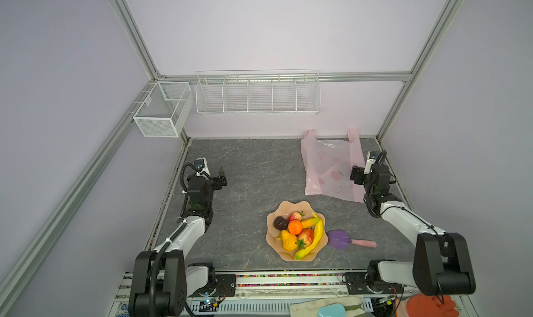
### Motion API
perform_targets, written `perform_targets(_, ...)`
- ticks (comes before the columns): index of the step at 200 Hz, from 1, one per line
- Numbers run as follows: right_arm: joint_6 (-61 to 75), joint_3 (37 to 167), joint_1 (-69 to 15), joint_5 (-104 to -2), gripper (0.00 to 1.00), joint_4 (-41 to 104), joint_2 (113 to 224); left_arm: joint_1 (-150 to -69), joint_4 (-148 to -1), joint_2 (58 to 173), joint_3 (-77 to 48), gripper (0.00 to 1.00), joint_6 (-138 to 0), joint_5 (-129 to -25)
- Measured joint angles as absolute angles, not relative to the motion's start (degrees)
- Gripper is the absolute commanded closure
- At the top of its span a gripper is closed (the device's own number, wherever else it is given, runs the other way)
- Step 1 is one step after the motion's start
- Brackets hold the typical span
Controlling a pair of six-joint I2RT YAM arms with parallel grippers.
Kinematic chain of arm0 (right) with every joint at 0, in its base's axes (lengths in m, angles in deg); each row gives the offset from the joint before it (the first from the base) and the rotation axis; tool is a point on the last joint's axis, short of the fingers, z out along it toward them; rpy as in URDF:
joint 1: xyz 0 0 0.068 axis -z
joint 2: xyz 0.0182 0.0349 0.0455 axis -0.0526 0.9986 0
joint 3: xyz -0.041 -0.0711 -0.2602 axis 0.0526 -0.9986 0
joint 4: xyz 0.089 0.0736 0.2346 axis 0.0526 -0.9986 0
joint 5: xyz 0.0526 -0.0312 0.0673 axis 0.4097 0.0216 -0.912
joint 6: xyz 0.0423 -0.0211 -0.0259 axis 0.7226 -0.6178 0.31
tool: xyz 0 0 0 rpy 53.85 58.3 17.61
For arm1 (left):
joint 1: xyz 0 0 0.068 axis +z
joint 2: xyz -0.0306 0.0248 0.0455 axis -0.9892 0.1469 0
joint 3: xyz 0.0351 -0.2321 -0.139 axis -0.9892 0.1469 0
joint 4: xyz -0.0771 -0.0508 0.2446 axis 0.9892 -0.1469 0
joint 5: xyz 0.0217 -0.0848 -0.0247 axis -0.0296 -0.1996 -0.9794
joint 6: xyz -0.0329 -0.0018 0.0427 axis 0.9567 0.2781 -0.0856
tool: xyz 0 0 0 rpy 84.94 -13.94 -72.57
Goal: Place the fruits into the plastic bag
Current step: Rotate the plastic bag at the middle-right of the table.
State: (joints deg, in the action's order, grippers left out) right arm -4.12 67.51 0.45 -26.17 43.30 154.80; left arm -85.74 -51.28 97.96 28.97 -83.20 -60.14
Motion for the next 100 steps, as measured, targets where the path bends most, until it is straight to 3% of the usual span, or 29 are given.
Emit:
perform_targets(59,5.9,76.9,0.3,-39.8,0.12,17.0,153.4,-92.5,-76.9,89.3,16.0,0.00,-75.0,-66.1)
perform_targets(100,5.3,88.3,-1.4,-52.0,0.12,5.7,165.7,-93.1,-92.4,91.0,7.9,0.01,-71.9,-71.5)
